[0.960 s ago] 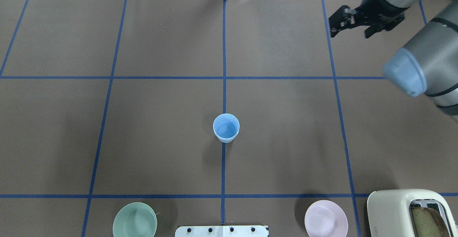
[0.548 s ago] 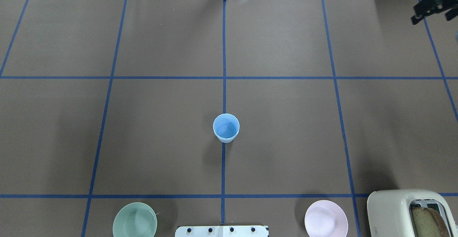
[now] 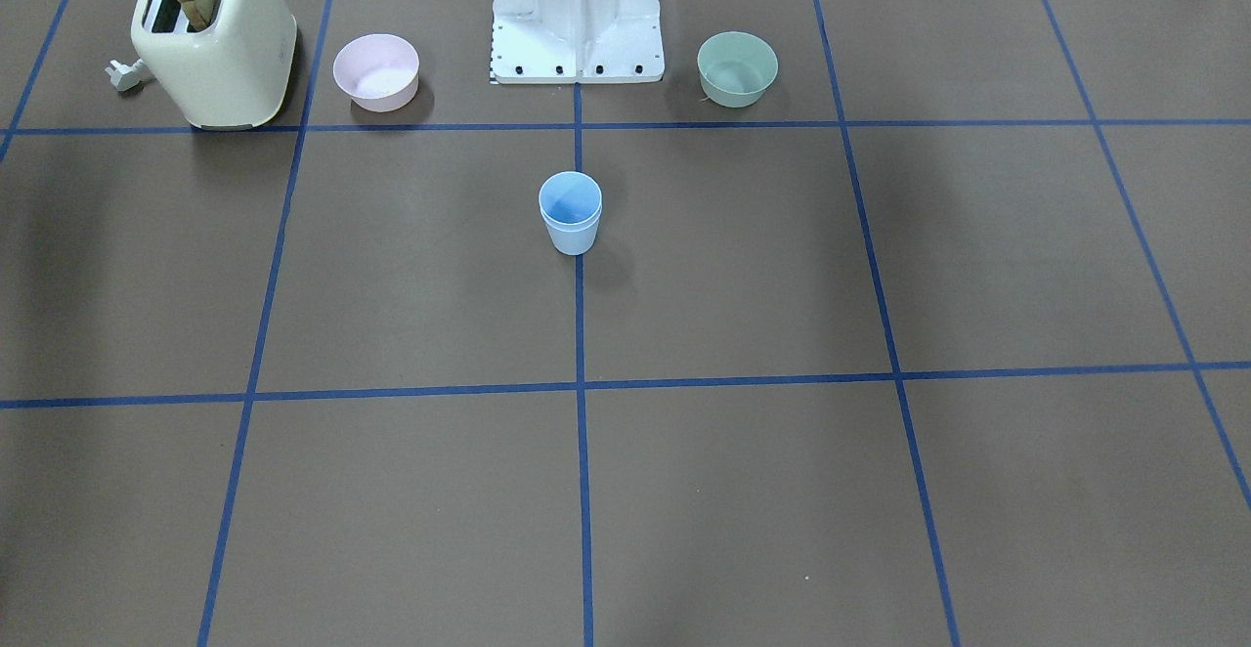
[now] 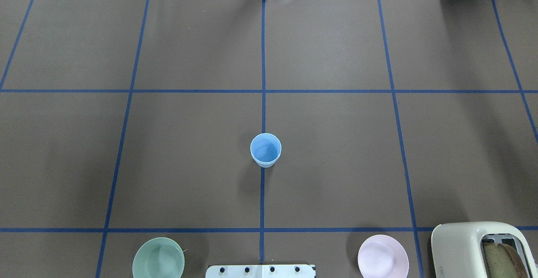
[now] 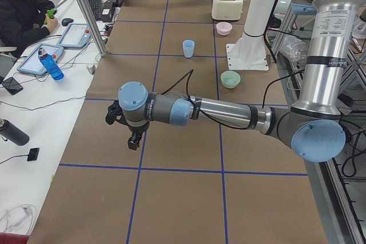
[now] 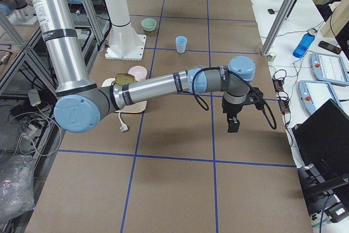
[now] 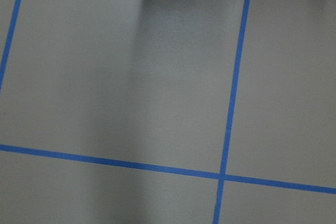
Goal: Stack blue cups with both arms
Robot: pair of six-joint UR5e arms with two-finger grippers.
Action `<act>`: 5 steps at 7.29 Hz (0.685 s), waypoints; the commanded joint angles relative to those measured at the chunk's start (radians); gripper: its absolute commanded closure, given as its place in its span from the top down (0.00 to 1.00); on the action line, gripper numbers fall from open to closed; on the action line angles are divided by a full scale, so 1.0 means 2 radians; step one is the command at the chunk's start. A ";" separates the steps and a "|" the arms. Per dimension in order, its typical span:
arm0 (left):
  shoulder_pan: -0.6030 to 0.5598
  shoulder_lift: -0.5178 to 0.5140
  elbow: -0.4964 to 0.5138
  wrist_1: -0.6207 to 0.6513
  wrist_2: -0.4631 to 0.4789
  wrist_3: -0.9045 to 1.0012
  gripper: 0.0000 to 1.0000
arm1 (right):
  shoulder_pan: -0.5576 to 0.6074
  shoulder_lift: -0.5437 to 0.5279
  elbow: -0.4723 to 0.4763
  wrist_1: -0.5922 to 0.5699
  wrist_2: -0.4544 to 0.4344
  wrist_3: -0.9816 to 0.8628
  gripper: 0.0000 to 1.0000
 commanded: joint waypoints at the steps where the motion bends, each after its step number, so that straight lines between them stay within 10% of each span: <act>1: -0.002 0.004 0.001 -0.001 0.001 0.002 0.98 | 0.004 -0.005 -0.004 0.001 -0.002 -0.008 1.00; 5: -0.002 0.005 0.000 0.000 0.001 0.002 0.98 | 0.002 -0.014 -0.007 0.011 -0.012 -0.011 1.00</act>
